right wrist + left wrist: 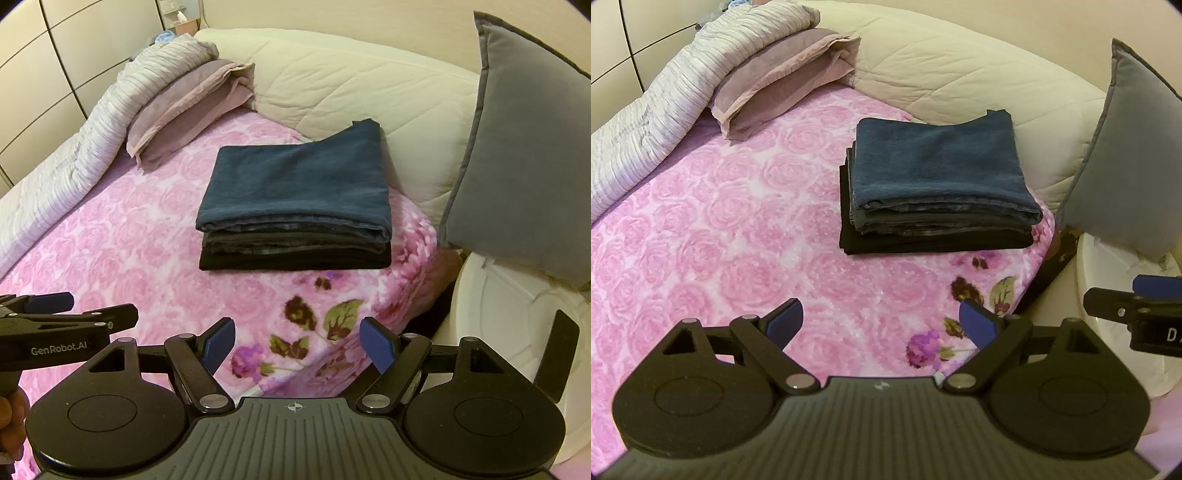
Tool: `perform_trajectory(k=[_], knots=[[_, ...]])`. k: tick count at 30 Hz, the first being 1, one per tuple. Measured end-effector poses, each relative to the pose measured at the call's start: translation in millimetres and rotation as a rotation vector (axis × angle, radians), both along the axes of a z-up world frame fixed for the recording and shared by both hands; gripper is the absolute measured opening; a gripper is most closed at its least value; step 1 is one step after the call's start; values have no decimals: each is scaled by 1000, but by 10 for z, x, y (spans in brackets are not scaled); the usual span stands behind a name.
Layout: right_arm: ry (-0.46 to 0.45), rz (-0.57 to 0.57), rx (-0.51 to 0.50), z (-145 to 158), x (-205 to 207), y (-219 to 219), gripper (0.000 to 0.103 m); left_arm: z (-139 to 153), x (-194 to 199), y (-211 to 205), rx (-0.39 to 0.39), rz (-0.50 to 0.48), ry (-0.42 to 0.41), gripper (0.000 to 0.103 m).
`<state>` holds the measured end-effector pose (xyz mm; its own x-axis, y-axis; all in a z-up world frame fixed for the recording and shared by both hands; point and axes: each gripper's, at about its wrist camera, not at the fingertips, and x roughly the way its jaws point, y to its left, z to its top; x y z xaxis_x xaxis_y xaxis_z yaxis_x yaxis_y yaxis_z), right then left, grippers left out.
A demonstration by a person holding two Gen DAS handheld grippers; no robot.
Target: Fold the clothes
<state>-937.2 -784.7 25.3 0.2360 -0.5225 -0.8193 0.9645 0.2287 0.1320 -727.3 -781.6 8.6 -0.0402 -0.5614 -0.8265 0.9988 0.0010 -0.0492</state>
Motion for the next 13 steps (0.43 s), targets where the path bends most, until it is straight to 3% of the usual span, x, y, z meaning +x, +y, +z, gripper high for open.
perform_trajectory(k=[13], knots=[[-1, 3, -4, 0, -25, -32, 78, 14, -38, -37, -7, -16, -17, 90]])
